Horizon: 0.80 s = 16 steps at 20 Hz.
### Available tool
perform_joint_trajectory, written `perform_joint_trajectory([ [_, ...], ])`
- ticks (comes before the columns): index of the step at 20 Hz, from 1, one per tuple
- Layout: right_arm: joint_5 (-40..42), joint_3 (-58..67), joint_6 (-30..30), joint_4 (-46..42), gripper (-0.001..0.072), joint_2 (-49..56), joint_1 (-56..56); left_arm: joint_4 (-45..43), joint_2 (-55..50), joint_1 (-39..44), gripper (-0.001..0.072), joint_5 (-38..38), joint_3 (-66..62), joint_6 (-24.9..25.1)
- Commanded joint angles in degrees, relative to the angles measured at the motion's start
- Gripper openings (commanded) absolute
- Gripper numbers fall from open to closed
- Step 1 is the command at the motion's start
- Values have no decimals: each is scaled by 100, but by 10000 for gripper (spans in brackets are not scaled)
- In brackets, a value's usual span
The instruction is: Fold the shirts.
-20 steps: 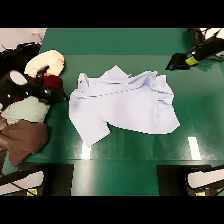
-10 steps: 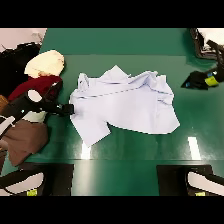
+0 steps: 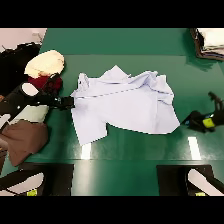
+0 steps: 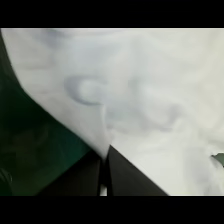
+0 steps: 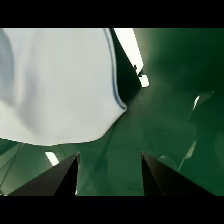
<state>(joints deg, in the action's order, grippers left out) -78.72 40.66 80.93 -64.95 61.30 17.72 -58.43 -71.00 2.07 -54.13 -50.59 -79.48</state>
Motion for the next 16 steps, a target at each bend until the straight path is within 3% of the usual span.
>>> perform_joint_trajectory([
  [1, 737, -1001, -116, 494, 434, -79, 92, 39, 13, -2, 26, -33, -59, -2],
  [7, 1589, -863, -103, 693, 421, 186, -791, 59, 13, -2, 25, -63, -61, -7],
  [9, 1545, -608, -114, 675, 50, 437, -1014, 136, 22, -2, 25, -208, -61, -4],
  [10, 1504, -468, -118, 675, 15, 525, -1132, 151, 79, -4, 25, -249, -63, -4],
  [13, 1189, 201, -188, 645, 14, 275, -1370, 146, 780, -157, 25, -269, -208, -17],
  [16, 955, 1580, -186, 647, 14, -463, -1314, 146, 1818, -610, 25, -732, -1128, -15],
])
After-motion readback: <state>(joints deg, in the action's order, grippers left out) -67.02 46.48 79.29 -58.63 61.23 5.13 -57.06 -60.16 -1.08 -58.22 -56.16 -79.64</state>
